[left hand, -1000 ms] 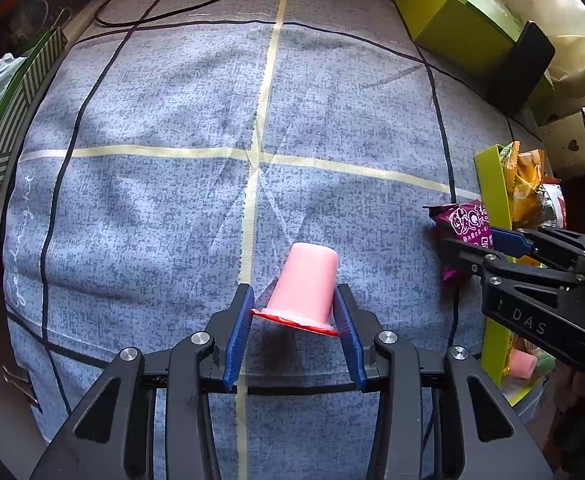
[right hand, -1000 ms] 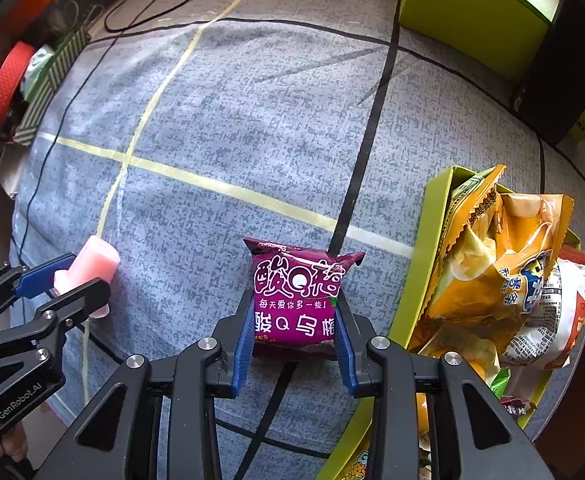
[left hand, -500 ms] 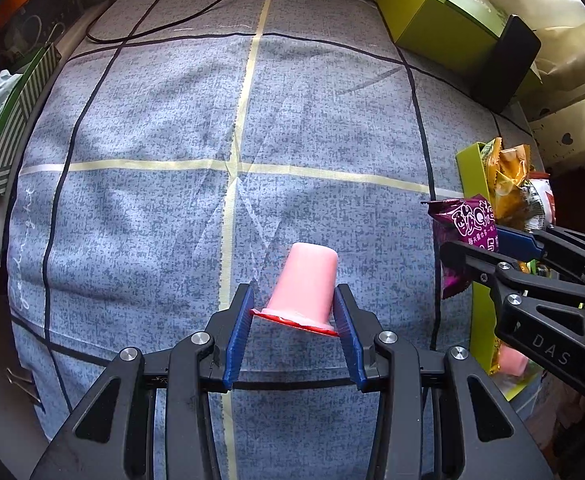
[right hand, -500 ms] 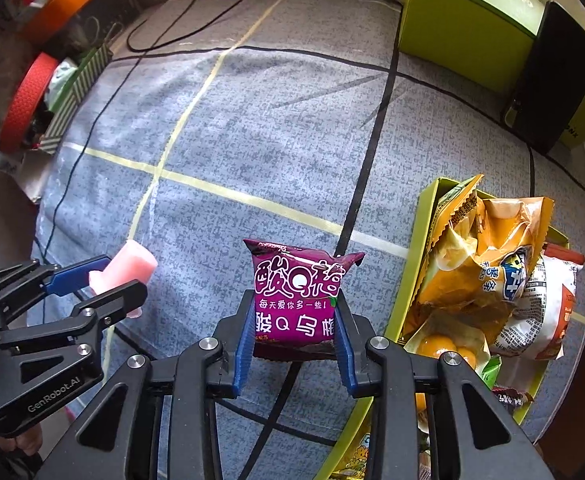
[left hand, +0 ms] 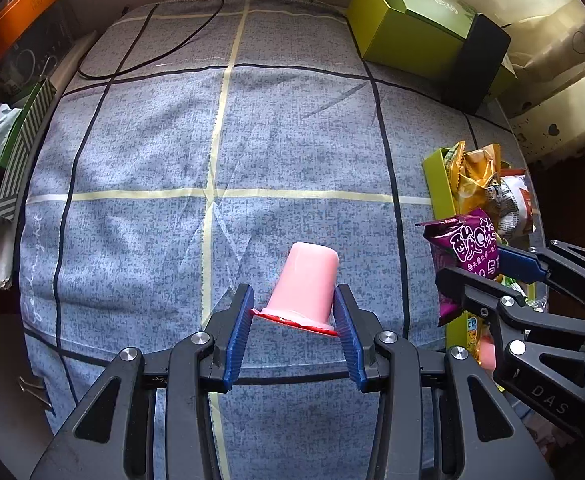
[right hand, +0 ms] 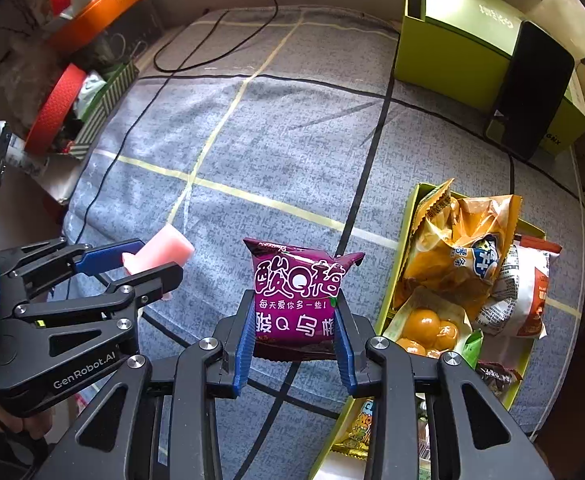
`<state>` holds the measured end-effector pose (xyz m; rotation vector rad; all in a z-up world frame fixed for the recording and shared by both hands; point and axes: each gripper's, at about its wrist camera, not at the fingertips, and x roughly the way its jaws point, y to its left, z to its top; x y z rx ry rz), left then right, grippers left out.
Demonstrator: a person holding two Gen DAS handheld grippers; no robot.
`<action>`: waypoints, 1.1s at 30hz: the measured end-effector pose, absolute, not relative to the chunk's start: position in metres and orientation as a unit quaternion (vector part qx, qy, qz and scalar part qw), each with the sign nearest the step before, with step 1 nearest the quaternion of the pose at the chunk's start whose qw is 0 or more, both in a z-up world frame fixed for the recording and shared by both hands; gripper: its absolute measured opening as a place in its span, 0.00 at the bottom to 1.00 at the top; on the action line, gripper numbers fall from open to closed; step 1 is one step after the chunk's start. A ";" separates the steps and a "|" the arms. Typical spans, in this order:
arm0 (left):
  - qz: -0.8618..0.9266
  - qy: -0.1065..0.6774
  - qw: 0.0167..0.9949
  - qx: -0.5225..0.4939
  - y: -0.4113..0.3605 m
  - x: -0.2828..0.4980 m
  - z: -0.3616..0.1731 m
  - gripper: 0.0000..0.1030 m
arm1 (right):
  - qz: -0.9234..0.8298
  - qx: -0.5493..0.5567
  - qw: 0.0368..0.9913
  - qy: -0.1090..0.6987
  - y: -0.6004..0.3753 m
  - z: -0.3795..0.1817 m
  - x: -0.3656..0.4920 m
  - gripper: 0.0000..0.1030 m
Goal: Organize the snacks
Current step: 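Grasp the purple candy bag with the right gripper while the left holds the jelly cup, then carry the jelly cup and purple candy bag over the tray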
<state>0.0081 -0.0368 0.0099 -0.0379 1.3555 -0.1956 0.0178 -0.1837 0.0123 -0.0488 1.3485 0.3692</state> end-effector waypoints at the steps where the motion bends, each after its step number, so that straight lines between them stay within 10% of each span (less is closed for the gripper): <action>1: -0.092 0.625 0.775 -0.016 -0.038 0.007 0.011 0.41 | 0.169 -0.021 0.767 0.619 -0.186 0.014 0.016 0.32; 33: -0.191 0.612 0.766 0.049 -0.146 -0.002 0.034 0.41 | 0.076 0.055 0.789 0.607 -0.300 0.030 -0.028 0.32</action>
